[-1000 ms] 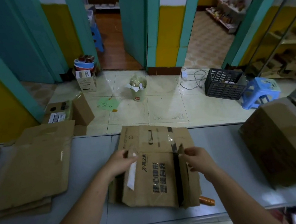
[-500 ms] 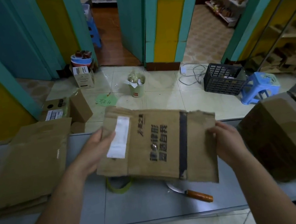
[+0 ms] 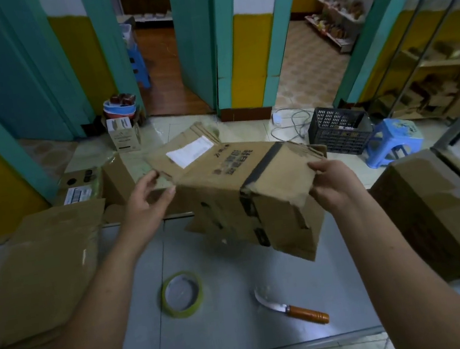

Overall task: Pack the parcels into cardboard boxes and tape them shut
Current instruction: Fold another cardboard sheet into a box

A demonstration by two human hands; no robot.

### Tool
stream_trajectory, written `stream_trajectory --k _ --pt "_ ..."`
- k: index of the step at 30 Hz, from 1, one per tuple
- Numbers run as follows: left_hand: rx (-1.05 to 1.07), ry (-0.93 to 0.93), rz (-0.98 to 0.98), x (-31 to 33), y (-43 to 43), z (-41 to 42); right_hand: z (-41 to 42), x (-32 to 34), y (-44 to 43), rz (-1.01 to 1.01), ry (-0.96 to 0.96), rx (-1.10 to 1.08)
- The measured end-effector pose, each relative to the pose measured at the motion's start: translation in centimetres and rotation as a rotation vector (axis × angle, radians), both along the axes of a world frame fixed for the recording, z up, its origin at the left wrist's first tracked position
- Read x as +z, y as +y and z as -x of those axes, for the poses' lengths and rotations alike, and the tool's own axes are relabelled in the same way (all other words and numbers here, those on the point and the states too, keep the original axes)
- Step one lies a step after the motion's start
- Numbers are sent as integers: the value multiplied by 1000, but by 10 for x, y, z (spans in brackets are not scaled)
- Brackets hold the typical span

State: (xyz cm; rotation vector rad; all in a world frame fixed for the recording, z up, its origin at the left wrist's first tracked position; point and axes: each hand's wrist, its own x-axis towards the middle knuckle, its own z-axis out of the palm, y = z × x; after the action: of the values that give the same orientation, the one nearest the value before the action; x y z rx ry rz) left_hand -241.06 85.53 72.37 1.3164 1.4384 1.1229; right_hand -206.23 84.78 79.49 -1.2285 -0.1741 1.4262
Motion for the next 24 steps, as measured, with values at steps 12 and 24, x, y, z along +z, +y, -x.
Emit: stream_trajectory --k 12,24 --pt "-133 97 -288 26 -26 -46 42 11 -14 -202 72 -51" --pt "-460 165 131 3 -68 -75 79 -16 -50 -254 -256 179"
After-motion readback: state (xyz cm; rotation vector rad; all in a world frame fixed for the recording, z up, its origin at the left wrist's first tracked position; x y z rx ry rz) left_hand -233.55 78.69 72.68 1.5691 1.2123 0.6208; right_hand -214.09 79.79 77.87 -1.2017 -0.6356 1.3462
